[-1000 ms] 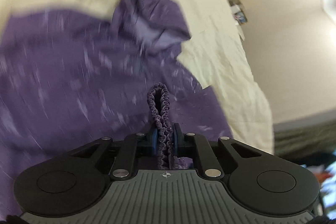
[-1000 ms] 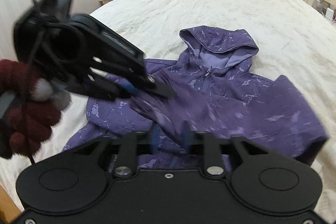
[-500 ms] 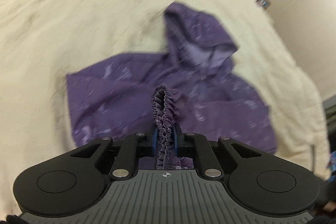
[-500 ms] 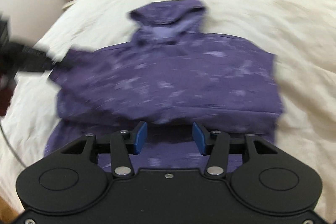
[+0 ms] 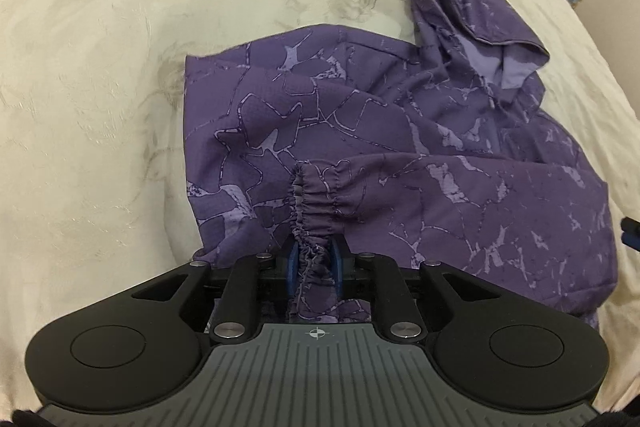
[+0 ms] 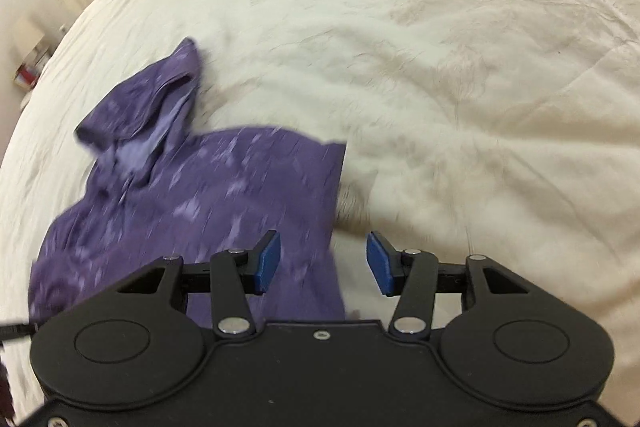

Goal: Fold large clothes

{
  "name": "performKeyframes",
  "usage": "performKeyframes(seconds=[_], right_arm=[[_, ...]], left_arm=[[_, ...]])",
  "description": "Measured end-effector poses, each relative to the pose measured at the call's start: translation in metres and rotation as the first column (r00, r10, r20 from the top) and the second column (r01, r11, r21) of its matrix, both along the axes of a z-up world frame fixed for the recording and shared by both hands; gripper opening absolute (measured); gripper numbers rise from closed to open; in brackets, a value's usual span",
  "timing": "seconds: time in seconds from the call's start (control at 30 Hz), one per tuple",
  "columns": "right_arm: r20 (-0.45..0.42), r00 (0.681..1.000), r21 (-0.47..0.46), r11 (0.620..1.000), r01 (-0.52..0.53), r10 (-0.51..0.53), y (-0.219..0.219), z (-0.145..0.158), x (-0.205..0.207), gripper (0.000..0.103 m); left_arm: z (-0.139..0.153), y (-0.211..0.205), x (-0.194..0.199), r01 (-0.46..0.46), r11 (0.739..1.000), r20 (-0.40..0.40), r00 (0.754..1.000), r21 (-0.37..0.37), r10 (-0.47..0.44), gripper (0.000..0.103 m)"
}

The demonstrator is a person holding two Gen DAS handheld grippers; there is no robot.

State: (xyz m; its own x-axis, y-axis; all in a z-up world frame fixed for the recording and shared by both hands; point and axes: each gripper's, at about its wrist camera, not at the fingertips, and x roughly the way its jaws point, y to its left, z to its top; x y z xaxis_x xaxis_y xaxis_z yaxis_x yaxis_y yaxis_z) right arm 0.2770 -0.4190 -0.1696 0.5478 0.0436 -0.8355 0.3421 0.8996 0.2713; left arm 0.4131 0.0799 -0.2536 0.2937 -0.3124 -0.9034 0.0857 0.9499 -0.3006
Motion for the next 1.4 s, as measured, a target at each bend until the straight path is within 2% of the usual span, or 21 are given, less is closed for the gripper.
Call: performKeyframes(seconds=[0.13,0.3,0.37,0.4,0.43,0.5,0.57,0.63,0.77,0.87,0.9,1.0,1.03,1.13,1.27,1.4], right_arm=[[-0.020,1.000,0.006,1.000,0.004,-0.004,-0.004,-0.011,0.025,0.056],[-0.061,0.998,-0.006,1.000,-0.029,0.028,0.004,-0.023,0.044,0.053],[-0.077,0.996,-0.003,0.999,-0.040,0.039,0.006,-0.027,0.049,0.039],[-0.079,0.996,-0.003,0.999,-0.046,0.045,0.007,-0.028,0.050,0.022],[-0.077,0.996,-0.007,0.998,-0.055,0.055,0.008,-0.027,0.051,0.013],[-0.073,0.994,-0.020,0.996,-0.081,0.080,0.009,-0.024,0.055,0.010],[-0.063,0.994,-0.088,0.992,-0.094,0.089,0.006,-0.019,0.061,0.009],[-0.091,0.993,-0.096,0.992,-0.083,0.074,-0.003,-0.024,0.070,0.009],[-0.154,0.984,-0.132,0.985,-0.112,0.091,-0.003,-0.039,0.074,0.010],[-0.142,0.988,-0.141,0.987,-0.073,0.053,-0.004,-0.037,0.068,0.023],[-0.122,0.992,-0.153,0.986,-0.059,0.040,-0.002,-0.031,0.064,0.030],[-0.033,0.996,-0.211,0.973,-0.090,0.085,0.012,-0.004,0.050,0.040],[-0.004,0.993,-0.221,0.969,-0.114,0.116,0.020,0.005,0.044,0.047],[0.052,0.972,-0.224,0.951,-0.211,0.227,0.050,0.021,0.025,0.055],[0.000,0.951,-0.203,0.931,-0.304,0.311,0.082,0.009,0.008,0.056],[-0.103,0.956,-0.212,0.933,-0.290,0.274,0.082,-0.021,-0.008,0.057]], left_arm=[[-0.004,0.003,-0.004,-0.053,0.997,0.002,0.999,-0.052,0.053,0.026],[-0.002,0.000,-0.005,-0.035,0.996,0.022,0.999,-0.084,0.037,0.043],[-0.001,-0.003,-0.005,-0.025,0.996,0.030,0.999,-0.088,0.028,0.045],[-0.001,-0.004,-0.005,-0.025,0.996,0.032,0.999,-0.087,0.027,0.045],[-0.001,-0.004,-0.005,-0.028,0.996,0.033,0.999,-0.089,0.031,0.045],[-0.001,-0.003,-0.005,-0.038,0.994,0.033,0.999,-0.099,0.041,0.045],[-0.001,-0.003,-0.005,-0.040,0.993,0.035,0.998,-0.107,0.044,0.045],[-0.002,-0.004,-0.005,-0.030,0.994,0.035,0.999,-0.103,0.034,0.045],[0.000,-0.006,-0.003,-0.009,0.996,0.035,0.999,-0.087,0.012,0.045],[0.004,-0.008,-0.004,-0.001,0.997,0.043,0.999,-0.075,0.004,0.045],[0.007,-0.009,-0.005,0.001,0.998,0.050,0.999,-0.067,0.002,0.046],[0.024,-0.017,-0.016,0.020,0.999,0.118,0.993,-0.027,-0.017,0.047],[0.029,-0.020,-0.021,0.031,0.999,0.144,0.989,-0.017,-0.029,0.050],[0.038,-0.033,-0.029,0.058,0.998,0.192,0.980,-0.016,-0.054,0.063],[0.026,-0.045,-0.036,0.073,0.997,0.152,0.986,-0.009,-0.070,0.065],[0.005,-0.046,-0.039,0.084,0.988,0.098,0.990,0.126,-0.097,0.067]])
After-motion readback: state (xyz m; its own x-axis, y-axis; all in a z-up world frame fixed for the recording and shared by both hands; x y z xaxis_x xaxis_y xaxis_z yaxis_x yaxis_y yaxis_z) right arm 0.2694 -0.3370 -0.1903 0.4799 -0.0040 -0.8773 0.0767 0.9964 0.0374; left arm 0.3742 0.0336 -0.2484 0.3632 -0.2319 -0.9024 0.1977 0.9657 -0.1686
